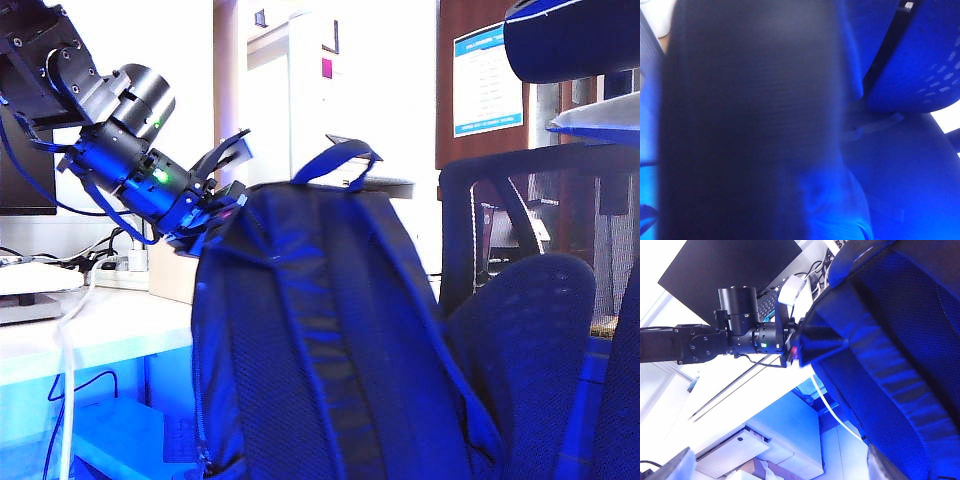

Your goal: Grab the backpack from the chair and place it on the desk.

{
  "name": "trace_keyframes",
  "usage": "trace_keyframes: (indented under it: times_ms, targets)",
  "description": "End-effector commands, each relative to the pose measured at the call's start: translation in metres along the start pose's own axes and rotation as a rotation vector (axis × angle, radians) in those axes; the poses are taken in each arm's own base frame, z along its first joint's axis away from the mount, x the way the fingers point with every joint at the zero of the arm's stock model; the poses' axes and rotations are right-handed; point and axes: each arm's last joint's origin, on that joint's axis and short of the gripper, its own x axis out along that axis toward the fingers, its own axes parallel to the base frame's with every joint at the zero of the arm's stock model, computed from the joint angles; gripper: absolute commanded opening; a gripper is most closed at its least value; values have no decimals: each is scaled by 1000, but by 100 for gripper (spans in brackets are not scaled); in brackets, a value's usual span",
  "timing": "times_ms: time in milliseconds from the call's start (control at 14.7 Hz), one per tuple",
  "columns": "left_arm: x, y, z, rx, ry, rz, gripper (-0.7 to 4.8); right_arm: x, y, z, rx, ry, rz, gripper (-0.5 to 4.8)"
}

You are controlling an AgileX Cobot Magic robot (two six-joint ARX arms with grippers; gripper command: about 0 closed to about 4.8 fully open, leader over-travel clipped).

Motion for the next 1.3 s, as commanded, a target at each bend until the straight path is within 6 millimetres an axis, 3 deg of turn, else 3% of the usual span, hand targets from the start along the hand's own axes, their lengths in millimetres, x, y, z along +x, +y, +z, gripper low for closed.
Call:
trace_keyframes:
  times_ms: [68,273,478,614,751,887,1092,1229,1297]
  targets:
    - [-28,-9,32,67,-110,42,-6,0,2,2,-11,-8,17,440]
    - [-91,-30,84,115,-336,191,-6,0,3,2,11,18,52,440]
    - [-156,-57,123,201,-576,314,-6,0,4,1,11,28,66,440]
    - [-200,-72,149,208,-650,464,-6,0,5,1,48,64,115,440]
    - [-241,-87,177,328,-702,611,-6,-1,8,1,46,89,169,440]
    - [-283,-89,199,341,-720,732,-6,-1,10,4,34,70,181,440]
    - [-357,-75,210,296,-738,1075,-6,-1,10,4,67,68,188,440]
    - [-407,-52,194,292,-694,1314,-6,-1,10,4,68,68,186,440]
    - [-429,-30,175,177,-679,1349,-6,-1,10,4,91,71,186,440]
